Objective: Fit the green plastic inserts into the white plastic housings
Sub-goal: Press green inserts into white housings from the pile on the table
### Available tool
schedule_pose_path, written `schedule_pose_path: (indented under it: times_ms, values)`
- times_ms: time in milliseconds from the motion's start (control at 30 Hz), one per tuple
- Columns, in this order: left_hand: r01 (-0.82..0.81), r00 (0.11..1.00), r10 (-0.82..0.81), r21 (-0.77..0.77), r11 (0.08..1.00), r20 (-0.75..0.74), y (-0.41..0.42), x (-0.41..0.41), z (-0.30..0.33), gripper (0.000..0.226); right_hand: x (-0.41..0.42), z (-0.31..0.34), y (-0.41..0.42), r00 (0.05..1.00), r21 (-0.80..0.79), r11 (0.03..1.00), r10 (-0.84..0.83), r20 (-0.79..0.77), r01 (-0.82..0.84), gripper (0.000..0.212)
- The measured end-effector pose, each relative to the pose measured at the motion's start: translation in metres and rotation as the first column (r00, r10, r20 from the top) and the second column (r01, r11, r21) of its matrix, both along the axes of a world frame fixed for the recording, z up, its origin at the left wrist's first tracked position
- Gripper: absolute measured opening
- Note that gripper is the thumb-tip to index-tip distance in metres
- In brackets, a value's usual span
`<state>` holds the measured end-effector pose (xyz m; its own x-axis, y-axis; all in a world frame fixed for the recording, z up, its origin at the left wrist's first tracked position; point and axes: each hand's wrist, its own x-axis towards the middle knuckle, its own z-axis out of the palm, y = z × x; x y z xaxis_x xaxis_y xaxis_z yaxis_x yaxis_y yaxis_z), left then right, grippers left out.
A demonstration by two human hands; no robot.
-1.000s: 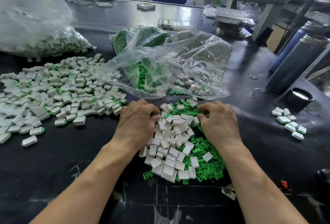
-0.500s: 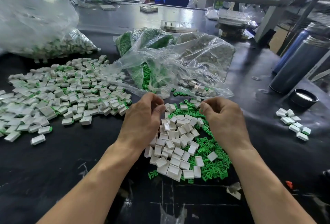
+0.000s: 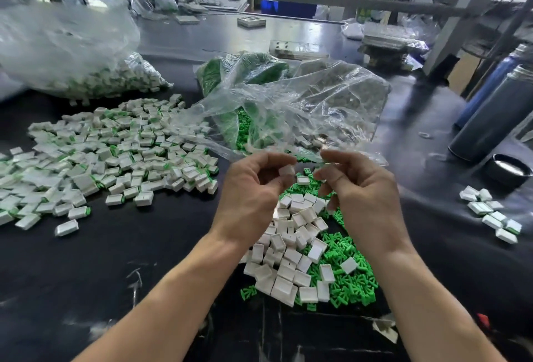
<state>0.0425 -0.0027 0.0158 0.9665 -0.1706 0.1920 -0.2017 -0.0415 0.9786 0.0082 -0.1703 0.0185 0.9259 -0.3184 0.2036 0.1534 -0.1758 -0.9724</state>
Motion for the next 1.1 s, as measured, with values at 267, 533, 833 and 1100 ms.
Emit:
schedule_pose_path:
  times_ms: [267,533,833,1100]
  values:
    - [-0.002,0.999,-0.003,-0.105,0.994,-0.04,0.01,-0.005,-0.009,0.025,-0.014,0.001,0.01,0.998,0.116,0.992,0.056,-0.019,-0.053,0.01]
    - [-0.007,1.0,0.003,-0.127,0.992,-0.03,0.011,-0.009,-0.006,0.017,-0.016,0.001,0.01,0.995,0.171,0.981,0.096,0.009,-0.097,0.019]
    - [-0.011,0.992,-0.024,-0.266,0.964,-0.126,0.009,-0.009,0.0,0.012,-0.015,-0.001,0.014,0.99,0.141,0.98,0.138,0.009,-0.138,0.027]
    - [-0.016,0.951,-0.135,-0.483,0.875,-0.277,0.007,-0.01,0.002,0.018,-0.017,-0.001,0.014,0.997,0.156,0.985,0.076,0.032,-0.08,0.01]
